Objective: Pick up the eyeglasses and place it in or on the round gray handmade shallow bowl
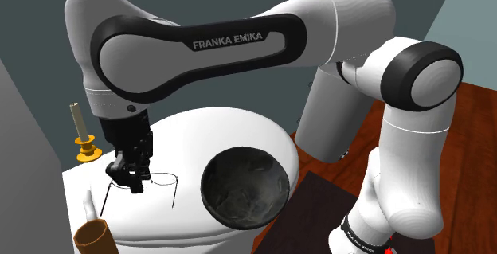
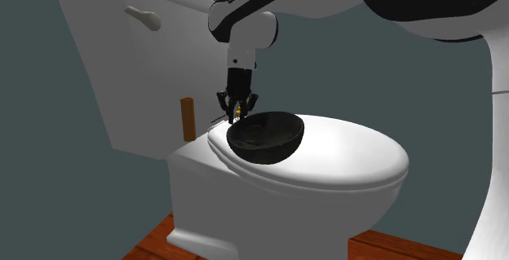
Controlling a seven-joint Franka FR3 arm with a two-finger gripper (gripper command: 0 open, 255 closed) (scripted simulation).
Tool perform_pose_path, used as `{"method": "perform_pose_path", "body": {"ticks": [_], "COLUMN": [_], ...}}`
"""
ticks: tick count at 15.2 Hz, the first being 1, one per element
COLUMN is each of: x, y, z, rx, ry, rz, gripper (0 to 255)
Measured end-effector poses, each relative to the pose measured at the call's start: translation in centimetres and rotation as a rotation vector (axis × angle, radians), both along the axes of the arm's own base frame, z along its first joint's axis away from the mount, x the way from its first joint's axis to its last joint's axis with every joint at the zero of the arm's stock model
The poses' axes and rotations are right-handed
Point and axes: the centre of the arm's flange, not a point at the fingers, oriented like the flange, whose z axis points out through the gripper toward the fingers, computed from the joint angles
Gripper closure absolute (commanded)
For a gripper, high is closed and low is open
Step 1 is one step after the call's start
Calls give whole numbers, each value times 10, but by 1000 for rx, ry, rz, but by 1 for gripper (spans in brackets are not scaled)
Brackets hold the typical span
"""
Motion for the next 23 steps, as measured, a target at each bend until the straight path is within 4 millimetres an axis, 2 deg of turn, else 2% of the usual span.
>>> {"method": "perform_pose_path", "body": {"ticks": [9,23], "x": [-2,-2], "y": [2,2], "z": [0,70], "rx": [1,1], "ry": [8,7], "rz": [4,4], "gripper": [255,255]}}
